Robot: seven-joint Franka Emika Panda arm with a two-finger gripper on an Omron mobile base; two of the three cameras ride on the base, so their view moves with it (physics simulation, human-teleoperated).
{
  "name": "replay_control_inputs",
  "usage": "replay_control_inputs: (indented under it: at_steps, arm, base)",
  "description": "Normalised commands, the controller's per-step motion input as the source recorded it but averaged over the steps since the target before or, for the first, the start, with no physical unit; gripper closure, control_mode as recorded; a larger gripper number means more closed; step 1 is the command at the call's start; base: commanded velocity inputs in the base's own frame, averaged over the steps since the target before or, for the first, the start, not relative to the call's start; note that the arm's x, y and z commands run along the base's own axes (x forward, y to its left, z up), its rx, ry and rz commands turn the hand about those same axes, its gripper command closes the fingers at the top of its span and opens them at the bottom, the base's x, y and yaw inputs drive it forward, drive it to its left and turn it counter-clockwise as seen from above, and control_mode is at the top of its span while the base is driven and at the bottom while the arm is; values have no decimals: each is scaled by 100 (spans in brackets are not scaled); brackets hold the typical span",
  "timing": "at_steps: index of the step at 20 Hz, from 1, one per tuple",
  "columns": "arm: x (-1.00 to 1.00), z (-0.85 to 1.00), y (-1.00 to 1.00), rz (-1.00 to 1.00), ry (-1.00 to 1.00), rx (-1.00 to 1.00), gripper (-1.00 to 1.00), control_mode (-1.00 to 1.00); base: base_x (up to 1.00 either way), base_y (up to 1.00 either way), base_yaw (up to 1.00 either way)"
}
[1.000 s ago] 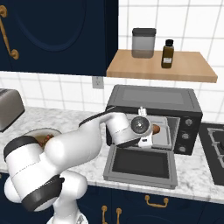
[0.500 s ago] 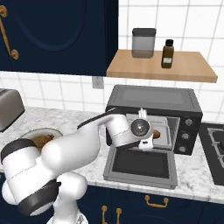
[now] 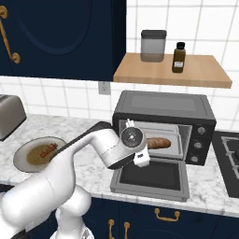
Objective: Pick up the kebab skewer and baguette bread, and place them inside the toaster oven. Close the toaster oven door and start by setting the timer.
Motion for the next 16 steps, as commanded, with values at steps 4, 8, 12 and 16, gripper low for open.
replay_control_inputs:
  at_steps: [4, 8, 12, 16]
  arm:
    - [-29, 9, 100, 39, 22, -11, -100, -100]
    - [-9, 0, 100, 39, 22, -10, -100, -100]
    - [0, 1, 100, 42, 28, -8, -100, -100]
    - [0, 0, 100, 38, 24, -14, -100, -100]
  base:
    - [0, 0, 0]
    - [0, 0, 0]
    - [0, 0, 0]
    - [0, 0, 0]
